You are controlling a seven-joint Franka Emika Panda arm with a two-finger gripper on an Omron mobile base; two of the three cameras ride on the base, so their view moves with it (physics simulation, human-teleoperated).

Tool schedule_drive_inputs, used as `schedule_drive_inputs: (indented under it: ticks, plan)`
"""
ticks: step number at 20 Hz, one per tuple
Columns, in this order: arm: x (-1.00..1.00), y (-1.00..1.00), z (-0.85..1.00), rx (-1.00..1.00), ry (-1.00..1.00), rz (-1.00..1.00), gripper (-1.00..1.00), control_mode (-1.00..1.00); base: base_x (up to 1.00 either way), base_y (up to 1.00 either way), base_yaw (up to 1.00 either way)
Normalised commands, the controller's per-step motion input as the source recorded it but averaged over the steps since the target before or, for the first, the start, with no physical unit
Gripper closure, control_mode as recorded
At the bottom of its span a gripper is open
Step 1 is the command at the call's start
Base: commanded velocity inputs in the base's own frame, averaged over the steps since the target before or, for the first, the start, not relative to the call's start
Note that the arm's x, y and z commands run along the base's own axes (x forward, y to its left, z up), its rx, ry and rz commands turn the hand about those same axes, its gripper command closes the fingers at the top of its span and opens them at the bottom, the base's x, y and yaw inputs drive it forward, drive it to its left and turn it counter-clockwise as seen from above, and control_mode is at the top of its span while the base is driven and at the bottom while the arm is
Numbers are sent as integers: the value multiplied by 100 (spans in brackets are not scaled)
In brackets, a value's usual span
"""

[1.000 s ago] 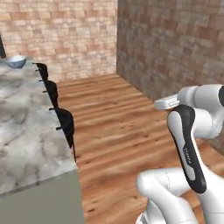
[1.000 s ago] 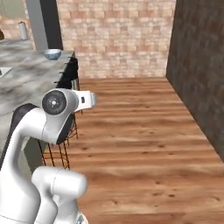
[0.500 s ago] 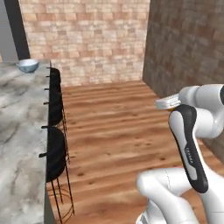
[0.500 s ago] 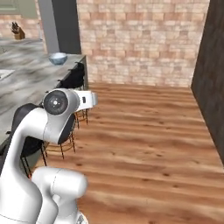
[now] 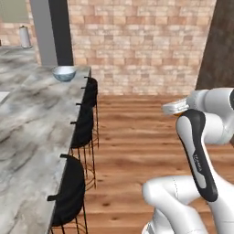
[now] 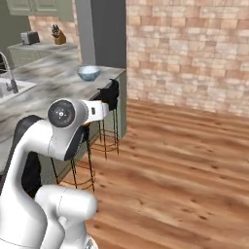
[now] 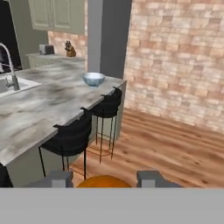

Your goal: Retrieve the tangerine and pear from the fridge and place them into the bowl on the dining table.

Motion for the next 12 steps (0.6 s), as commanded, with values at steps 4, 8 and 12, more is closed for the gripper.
schedule_drive_inputs:
  ticks: [4,8,12]
  plan:
    - [0,0,0,0,0,0,100,100,100,-21,43]
    - [0,0,0,0,0,0,100,100,100,-24,45]
    - [0,0,0,0,0,0,100,100,100,-29,45]
